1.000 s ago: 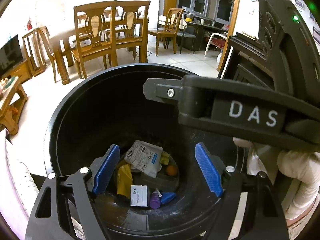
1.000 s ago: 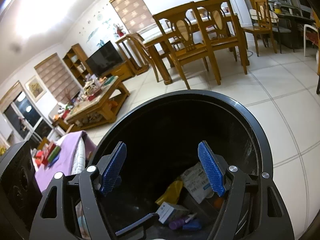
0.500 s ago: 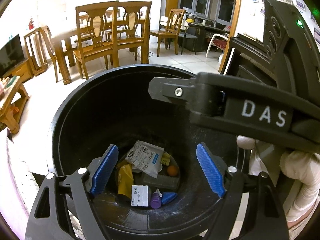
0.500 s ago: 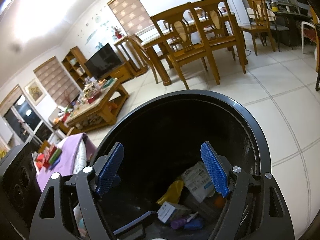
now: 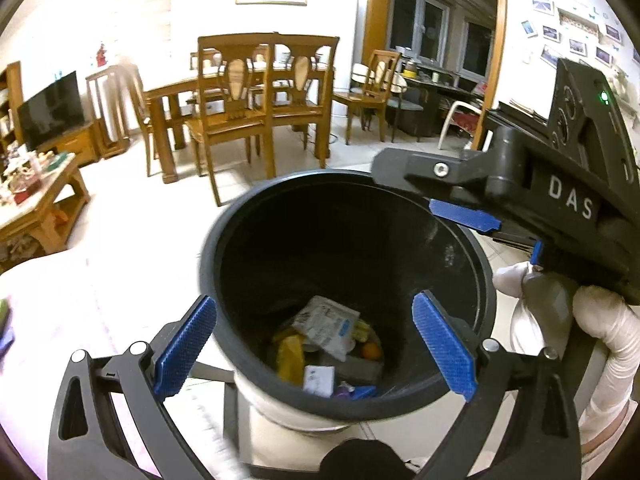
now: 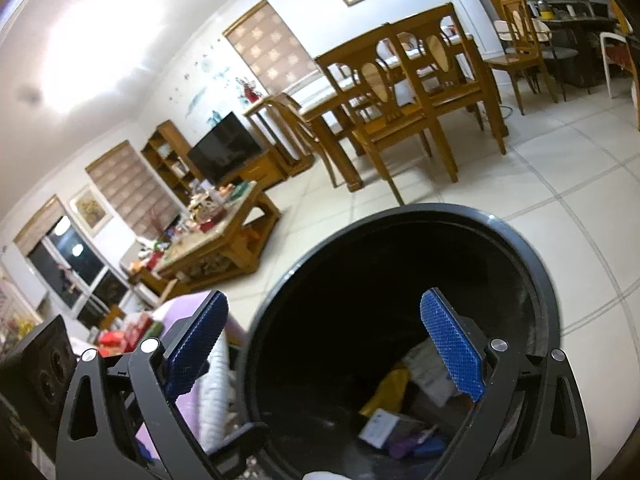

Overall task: Collect trash
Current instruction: 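Move both tools back over the table toward the red milk boxes, then grasp a red milk box with the left tool while the right tool grasps the other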

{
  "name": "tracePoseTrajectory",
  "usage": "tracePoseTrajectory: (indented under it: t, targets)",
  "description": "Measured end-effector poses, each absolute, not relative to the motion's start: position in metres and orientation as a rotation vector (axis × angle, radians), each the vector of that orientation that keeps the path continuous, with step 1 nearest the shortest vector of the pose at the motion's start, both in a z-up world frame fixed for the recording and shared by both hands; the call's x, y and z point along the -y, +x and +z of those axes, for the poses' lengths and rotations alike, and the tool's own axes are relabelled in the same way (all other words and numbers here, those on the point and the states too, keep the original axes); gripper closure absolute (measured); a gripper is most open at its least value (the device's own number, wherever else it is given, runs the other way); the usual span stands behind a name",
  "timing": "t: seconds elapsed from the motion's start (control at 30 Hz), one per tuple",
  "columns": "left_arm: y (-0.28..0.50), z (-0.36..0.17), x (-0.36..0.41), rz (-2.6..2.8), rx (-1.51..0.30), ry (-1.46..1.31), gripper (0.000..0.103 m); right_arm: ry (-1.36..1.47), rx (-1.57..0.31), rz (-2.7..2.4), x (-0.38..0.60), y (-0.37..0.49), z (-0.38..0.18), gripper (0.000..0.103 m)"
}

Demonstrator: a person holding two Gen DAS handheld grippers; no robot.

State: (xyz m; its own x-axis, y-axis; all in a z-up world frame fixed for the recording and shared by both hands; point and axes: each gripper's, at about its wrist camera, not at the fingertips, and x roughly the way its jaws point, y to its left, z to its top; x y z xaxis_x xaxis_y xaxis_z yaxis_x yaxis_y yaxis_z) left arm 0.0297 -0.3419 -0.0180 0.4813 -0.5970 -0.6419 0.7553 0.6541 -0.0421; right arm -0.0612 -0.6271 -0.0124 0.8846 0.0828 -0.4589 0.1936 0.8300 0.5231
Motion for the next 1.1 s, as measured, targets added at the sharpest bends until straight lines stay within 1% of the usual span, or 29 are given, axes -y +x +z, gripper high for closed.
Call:
tracePoseTrajectory:
  t: [0.33,0.57,0.67,0.77,0.87,1.1]
  targets:
    - [0.063,-0.007,0.241,-0.683,-0.66,0.174,0.005,0.533,-0.519,0.029,0.551,-0.032,0.005,0.005]
    - [0.105,0.002,0.144,-0.532,-0.663,0.112,0.005,0.427,-0.573,0.131,0.473,0.006,0.019,0.005]
    - [0.13,0.005,0.094,-0.503,-0.689,0.019,0.005,0.362,-0.598,0.172,0.436,0.023,0.024,0.005]
    - [0.156,0.003,0.047,-0.437,-0.693,-0.03,0.005,0.279,-0.629,0.225,0.397,0.038,0.029,0.005]
    - [0.18,-0.001,0.01,-0.362,-0.683,-0.001,0.006,0.161,-0.665,0.288,0.353,0.057,0.032,0.005]
    - [0.228,-0.011,-0.028,-0.268,-0.74,0.114,0.006,-0.16,-0.707,0.406,0.257,0.112,0.031,0.005]
